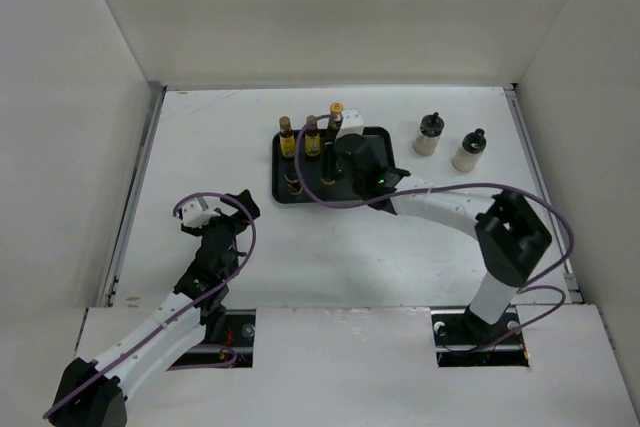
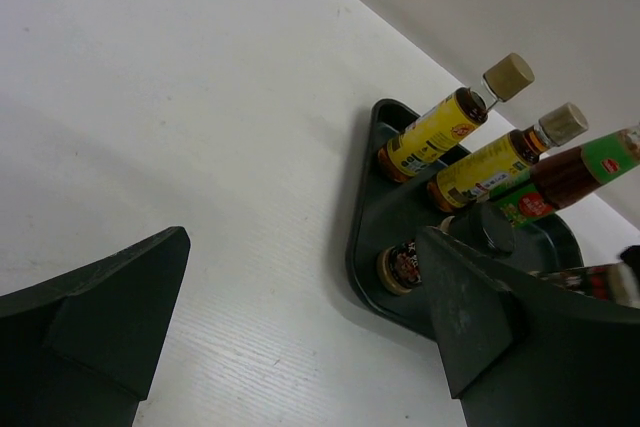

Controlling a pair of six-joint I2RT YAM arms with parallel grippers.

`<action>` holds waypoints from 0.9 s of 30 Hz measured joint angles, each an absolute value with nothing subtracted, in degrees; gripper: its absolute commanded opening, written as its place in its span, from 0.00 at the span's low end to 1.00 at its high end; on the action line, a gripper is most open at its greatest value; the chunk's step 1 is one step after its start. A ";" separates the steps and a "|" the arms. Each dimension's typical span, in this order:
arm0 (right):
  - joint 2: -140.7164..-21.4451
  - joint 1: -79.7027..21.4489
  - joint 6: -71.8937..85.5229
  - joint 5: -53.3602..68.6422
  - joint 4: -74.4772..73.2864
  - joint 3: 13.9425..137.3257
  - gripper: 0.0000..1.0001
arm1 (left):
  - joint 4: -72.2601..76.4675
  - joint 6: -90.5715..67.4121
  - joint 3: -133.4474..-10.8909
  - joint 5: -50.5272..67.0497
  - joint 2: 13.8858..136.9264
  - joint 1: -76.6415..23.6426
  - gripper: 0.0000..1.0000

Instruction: Organize the condiment bottles

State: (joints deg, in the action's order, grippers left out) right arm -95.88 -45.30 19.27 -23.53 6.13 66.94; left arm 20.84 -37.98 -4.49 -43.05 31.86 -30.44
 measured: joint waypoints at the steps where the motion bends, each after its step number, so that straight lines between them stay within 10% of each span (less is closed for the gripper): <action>1: -98.08 -46.35 19.31 -23.55 6.02 67.92 0.41 | 20.84 -37.98 -4.49 -43.05 31.88 -30.44 1.00; 9: -108.84 -49.69 19.42 -24.18 5.17 72.34 0.44 | 20.84 -37.98 -4.49 -42.87 32.27 -30.50 1.00; 16: -109.23 -49.95 19.68 -26.26 5.58 72.53 0.75 | 20.88 -37.98 -4.49 -42.85 31.99 -30.52 1.00; 27: -95.83 -47.27 19.70 -26.22 3.01 67.33 0.87 | 21.02 -37.98 -4.49 -42.83 32.05 -30.55 1.00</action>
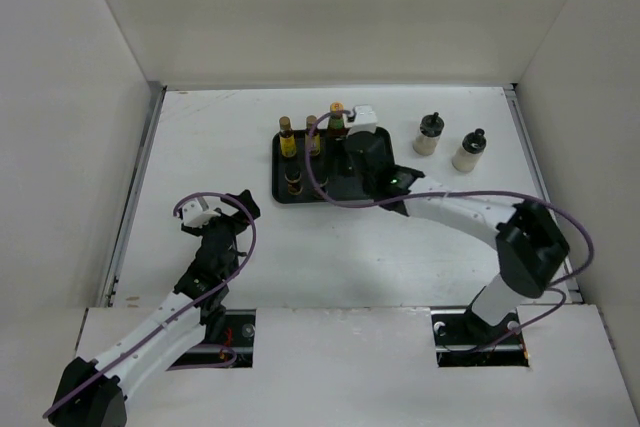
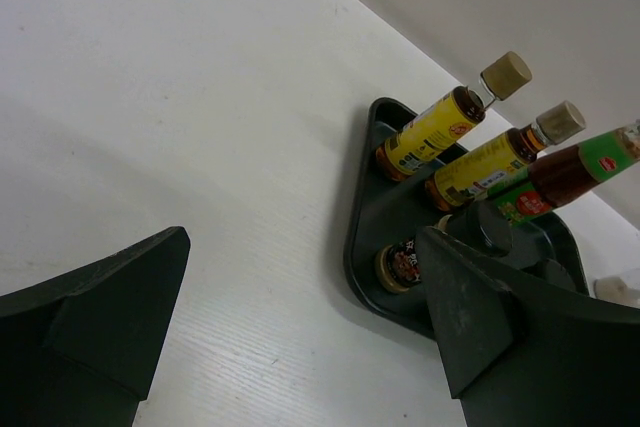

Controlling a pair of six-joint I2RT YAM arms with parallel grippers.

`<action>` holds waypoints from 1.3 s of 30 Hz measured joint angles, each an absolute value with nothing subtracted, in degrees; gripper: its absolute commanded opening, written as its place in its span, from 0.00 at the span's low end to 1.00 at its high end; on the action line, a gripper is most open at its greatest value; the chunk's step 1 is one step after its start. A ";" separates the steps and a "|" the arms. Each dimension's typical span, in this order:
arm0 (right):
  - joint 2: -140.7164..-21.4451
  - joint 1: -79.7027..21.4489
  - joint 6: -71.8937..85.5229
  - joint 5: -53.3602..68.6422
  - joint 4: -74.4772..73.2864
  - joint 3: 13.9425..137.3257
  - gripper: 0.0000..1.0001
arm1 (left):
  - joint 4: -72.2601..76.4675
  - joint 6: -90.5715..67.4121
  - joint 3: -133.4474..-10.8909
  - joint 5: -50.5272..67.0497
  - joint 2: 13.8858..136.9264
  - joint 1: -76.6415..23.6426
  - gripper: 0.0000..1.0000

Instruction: Organize the condiment bottles

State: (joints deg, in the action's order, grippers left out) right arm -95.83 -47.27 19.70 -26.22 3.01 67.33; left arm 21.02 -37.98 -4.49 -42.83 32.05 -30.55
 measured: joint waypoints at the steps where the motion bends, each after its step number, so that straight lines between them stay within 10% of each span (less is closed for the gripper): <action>1: -93.56 -46.09 19.73 -26.11 3.01 66.48 0.90 | 21.10 -37.98 -4.49 -42.83 32.10 -30.55 1.00; 12: -89.76 -18.39 19.70 -26.13 3.33 62.76 1.00 | 21.43 -37.98 -4.49 -42.83 32.75 -30.89 1.00; 24: -104.73 -11.62 18.85 -20.80 0.78 71.13 1.00 | 22.26 -38.00 -4.49 -42.85 35.38 -30.89 1.00; 32: -107.72 -10.96 16.71 -20.14 0.95 73.06 0.63 | 23.51 -37.98 -4.49 -42.81 37.78 -30.89 1.00; 39: -105.21 -12.23 15.03 -21.30 1.56 71.44 0.59 | 23.83 -38.00 -4.49 -42.81 37.65 -30.94 1.00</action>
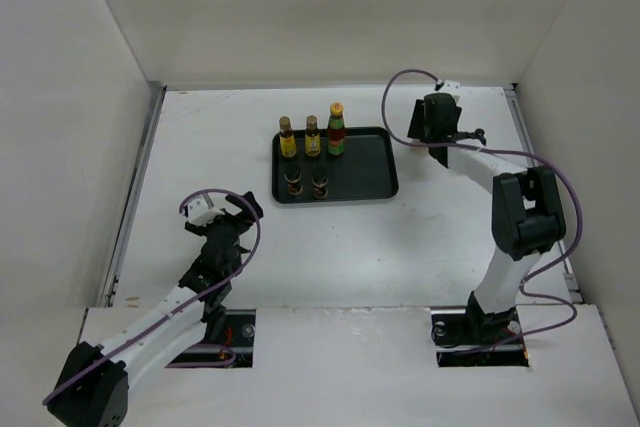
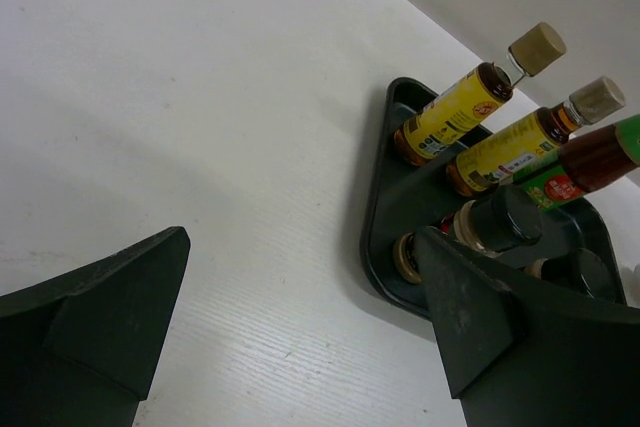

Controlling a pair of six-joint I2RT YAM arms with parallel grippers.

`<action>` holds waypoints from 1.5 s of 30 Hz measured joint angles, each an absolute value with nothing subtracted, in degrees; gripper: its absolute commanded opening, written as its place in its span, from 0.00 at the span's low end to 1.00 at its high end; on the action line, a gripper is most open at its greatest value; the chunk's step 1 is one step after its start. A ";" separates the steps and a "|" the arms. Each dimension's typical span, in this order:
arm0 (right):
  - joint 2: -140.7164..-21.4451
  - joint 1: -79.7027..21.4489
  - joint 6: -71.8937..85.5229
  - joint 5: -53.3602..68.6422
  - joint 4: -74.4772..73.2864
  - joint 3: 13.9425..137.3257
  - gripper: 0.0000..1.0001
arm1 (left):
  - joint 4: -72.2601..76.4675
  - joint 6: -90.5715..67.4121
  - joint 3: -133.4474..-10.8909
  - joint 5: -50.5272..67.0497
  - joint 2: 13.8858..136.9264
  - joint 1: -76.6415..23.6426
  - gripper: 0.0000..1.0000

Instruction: Organize the condiment bottles

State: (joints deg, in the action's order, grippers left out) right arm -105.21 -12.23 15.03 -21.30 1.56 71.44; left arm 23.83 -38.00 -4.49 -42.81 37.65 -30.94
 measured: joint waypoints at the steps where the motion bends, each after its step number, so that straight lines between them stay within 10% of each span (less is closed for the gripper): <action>1: -103.92 -12.93 14.72 -21.65 1.54 70.74 0.59 | 23.83 -38.00 -4.49 -42.81 37.54 -30.98 1.00; 21: -109.56 -27.83 14.98 -19.27 4.64 74.96 0.65 | 23.79 -37.98 -4.49 -42.68 34.52 -31.70 1.00; 30: -110.00 -27.86 15.22 -19.99 5.93 75.00 0.98 | 23.79 -37.98 -4.49 -42.61 34.57 -31.92 1.00; 45: -74.24 -16.95 16.93 -26.85 5.93 57.54 1.00 | 23.29 -37.98 -4.47 -42.37 32.49 -31.92 1.00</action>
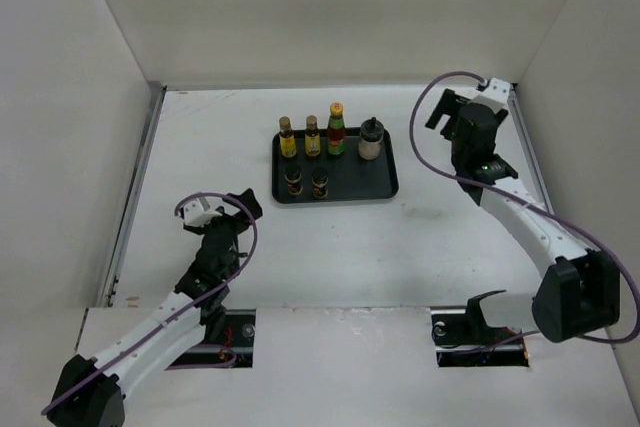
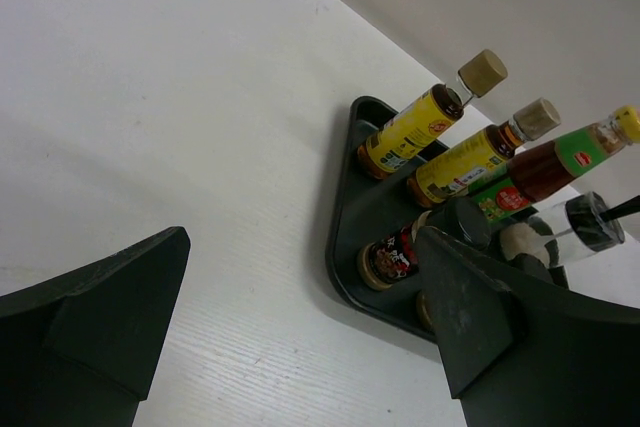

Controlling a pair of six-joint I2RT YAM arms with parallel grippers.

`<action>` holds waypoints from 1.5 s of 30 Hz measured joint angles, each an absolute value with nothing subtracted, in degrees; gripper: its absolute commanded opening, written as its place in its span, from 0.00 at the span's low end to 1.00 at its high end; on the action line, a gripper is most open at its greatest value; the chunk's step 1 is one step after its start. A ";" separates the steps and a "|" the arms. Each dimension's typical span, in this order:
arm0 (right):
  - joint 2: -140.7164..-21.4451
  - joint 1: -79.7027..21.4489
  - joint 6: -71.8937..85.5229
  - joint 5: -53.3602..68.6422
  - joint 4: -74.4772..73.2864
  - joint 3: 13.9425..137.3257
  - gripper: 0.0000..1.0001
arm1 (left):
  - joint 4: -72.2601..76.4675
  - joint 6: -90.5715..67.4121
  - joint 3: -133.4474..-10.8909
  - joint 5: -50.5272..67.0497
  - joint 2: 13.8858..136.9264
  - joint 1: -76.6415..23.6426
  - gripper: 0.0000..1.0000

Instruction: Organize the condiment bottles

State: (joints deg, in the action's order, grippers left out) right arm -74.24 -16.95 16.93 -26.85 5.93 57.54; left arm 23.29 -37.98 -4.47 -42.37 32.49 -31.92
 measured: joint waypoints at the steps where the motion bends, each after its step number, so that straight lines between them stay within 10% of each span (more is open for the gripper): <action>1: -74.43 -14.96 16.88 -28.29 5.58 56.88 1.00 | 23.00 -37.98 -4.45 -42.39 31.92 -31.92 1.00; 16: -91.98 -2.09 16.97 -28.23 0.80 57.41 1.00 | 22.44 -37.98 -3.84 -41.82 33.85 -31.77 1.00; 20: -94.50 -0.80 17.67 -27.46 2.24 59.46 0.92 | 23.09 -37.98 -3.84 -41.74 34.63 -31.79 1.00; 26: -98.50 -0.75 18.35 -26.52 4.82 60.77 0.55 | 23.62 -37.98 -3.84 -41.69 35.05 -31.79 1.00; 31: -95.74 -1.43 19.16 -26.72 7.16 57.30 0.52 | 23.79 -37.98 -3.84 -41.58 35.11 -31.79 1.00; 45: -80.14 -35.68 20.40 -27.22 8.03 51.62 0.56 | 23.83 -37.98 -3.84 -41.39 34.98 -31.92 1.00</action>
